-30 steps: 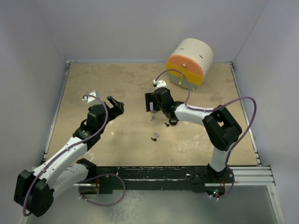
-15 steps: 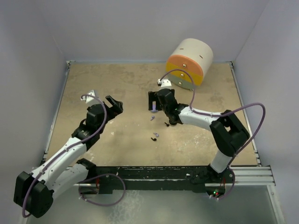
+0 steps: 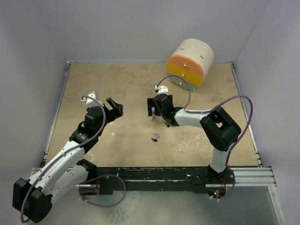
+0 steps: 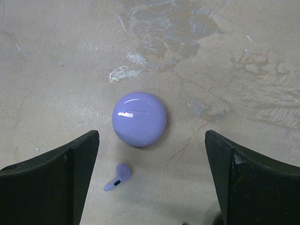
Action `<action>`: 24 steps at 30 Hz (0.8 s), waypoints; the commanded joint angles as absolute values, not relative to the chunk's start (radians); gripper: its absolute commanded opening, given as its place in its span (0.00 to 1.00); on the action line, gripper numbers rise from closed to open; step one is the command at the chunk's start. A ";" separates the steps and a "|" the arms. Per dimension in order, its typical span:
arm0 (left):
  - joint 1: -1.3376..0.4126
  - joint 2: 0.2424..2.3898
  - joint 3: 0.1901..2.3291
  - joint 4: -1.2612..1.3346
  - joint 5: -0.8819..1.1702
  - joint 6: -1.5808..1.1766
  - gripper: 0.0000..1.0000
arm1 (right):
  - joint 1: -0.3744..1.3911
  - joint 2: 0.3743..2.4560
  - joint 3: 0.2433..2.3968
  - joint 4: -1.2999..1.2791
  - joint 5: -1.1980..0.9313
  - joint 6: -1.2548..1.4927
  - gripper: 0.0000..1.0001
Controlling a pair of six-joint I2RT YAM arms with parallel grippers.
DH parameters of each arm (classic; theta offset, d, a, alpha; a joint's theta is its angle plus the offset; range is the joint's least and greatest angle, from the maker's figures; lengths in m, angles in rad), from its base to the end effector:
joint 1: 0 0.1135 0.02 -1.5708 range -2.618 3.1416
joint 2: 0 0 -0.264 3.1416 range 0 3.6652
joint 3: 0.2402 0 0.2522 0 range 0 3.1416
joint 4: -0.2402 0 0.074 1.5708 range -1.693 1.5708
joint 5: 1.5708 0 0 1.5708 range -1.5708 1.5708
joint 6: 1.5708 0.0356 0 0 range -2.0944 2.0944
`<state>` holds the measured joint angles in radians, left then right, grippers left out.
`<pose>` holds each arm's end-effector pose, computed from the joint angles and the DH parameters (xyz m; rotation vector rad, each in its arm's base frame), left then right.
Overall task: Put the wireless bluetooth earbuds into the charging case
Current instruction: Pick up the charging case at the center of the board.
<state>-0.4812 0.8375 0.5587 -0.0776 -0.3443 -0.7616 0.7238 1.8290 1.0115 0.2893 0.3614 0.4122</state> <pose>0.1794 -0.0801 0.2624 -0.4990 1.8728 -0.5063 0.3016 0.2498 0.1770 -0.1064 2.0745 0.3201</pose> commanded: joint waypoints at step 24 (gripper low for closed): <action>-0.486 0.754 0.539 -0.141 -0.352 -0.746 0.87 | 0.751 1.802 1.022 0.308 0.382 0.446 0.96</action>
<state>-0.4812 0.7654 0.5510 -0.1581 -0.3439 -0.7555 0.7460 1.8194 1.0237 0.2817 0.3729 0.4385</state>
